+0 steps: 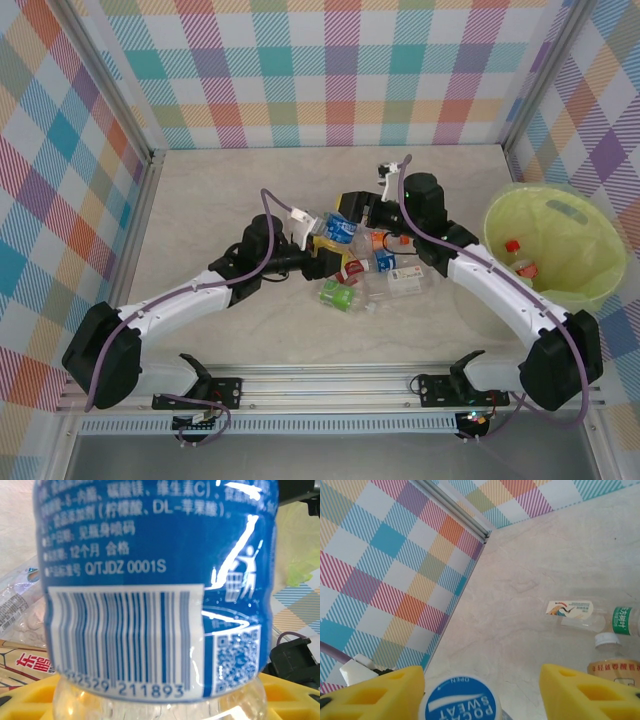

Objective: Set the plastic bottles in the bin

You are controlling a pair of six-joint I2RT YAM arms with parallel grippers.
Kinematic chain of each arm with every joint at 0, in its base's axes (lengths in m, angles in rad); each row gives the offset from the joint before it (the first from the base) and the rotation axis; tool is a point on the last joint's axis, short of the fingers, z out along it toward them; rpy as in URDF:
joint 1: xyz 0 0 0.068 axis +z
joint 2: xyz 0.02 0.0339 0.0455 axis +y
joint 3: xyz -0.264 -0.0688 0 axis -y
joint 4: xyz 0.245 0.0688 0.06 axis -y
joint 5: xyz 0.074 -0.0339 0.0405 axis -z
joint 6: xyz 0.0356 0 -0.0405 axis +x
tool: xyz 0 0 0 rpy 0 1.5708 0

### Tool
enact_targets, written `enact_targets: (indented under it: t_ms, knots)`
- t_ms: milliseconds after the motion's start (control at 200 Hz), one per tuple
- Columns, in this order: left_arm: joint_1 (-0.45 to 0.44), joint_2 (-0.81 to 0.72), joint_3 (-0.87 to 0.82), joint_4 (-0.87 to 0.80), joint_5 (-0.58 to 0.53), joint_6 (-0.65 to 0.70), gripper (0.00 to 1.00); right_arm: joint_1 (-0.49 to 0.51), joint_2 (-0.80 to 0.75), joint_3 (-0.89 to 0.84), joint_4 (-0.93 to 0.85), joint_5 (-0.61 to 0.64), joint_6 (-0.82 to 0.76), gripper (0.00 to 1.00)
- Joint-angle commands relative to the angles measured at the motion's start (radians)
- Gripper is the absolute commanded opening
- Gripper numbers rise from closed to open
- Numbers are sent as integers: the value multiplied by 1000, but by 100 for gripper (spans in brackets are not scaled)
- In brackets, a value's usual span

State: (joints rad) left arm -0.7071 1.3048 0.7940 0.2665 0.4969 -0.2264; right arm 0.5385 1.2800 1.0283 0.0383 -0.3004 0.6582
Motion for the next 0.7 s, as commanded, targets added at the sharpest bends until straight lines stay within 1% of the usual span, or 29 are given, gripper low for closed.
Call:
enact_targets:
  t_ms: [0, 55, 310, 460, 540, 695]
  knots:
    - [-16, -2, 28, 39, 11, 20, 41, 8, 14, 13, 77, -20, 25, 57]
    - [-19, -1, 28, 37, -1, 22, 41, 8, 19, 13, 81, -25, 37, 55]
    - [-26, 14, 48, 13, -10, 21, 41, 8, 10, 4, 81, -47, 31, 38]
    - [-26, 25, 54, 11, -21, 7, 41, 8, -5, 3, 50, -58, 5, 34]
    - [-26, 32, 56, 11, -28, -2, 44, 8, -9, 4, 38, -64, -7, 32]
    - [-26, 48, 72, -4, -29, -19, 49, 8, -14, 7, 30, -65, -26, 24]
